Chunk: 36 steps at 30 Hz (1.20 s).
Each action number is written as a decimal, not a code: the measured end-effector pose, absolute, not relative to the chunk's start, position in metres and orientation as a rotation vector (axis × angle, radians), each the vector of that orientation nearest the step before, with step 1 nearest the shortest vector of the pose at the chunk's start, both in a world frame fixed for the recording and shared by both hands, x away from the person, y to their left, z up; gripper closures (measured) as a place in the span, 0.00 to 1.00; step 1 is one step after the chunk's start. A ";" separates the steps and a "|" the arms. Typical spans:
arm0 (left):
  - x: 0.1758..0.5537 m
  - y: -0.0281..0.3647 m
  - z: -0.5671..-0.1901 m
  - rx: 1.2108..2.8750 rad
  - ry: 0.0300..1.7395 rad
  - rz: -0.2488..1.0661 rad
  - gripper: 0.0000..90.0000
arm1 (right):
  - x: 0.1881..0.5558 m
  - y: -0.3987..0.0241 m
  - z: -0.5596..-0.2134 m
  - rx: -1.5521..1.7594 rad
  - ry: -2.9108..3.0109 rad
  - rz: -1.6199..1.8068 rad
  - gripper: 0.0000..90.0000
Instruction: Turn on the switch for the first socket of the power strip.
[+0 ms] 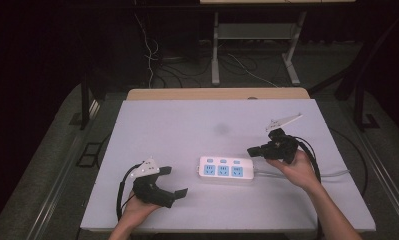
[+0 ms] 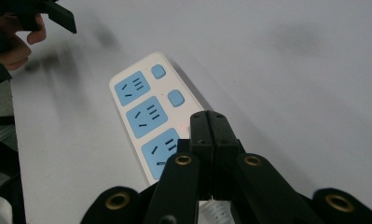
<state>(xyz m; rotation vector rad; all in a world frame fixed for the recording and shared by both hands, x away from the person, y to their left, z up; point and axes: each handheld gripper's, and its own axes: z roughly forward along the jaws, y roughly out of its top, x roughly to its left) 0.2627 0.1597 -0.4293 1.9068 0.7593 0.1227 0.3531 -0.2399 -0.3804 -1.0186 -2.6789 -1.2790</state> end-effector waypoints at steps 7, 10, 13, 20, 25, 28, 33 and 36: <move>0.262 0.160 -0.429 1.904 0.761 0.123 0.00 | 0.346 -0.252 -0.374 -1.053 -2.668 -1.297 0.89; 0.262 0.160 -0.429 1.903 0.762 0.124 0.00 | 0.343 -0.257 -0.372 -1.082 -2.655 -1.304 0.81; 0.262 0.160 -0.429 1.902 0.761 0.123 0.00 | 0.340 -0.264 -0.370 -1.115 -2.648 -1.312 0.70; 0.262 0.160 -0.429 1.900 0.763 0.122 0.00 | 0.326 -0.278 -0.368 -1.183 -2.633 -1.335 0.46; 0.262 0.160 -0.429 1.897 0.764 0.123 0.00 | 0.316 -0.287 -0.370 -1.230 -2.622 -1.352 0.27; 0.262 0.161 -0.429 1.894 0.767 0.123 0.00 | 0.310 -0.293 -0.373 -1.257 -2.601 -1.364 0.12; 0.262 0.160 -0.429 1.896 0.767 0.124 0.00 | 0.299 -0.303 -0.380 -1.294 -2.579 -1.390 0.00; 0.262 0.160 -0.429 1.895 0.768 0.123 0.00 | 0.293 -0.308 -0.383 -1.317 -2.564 -1.407 0.00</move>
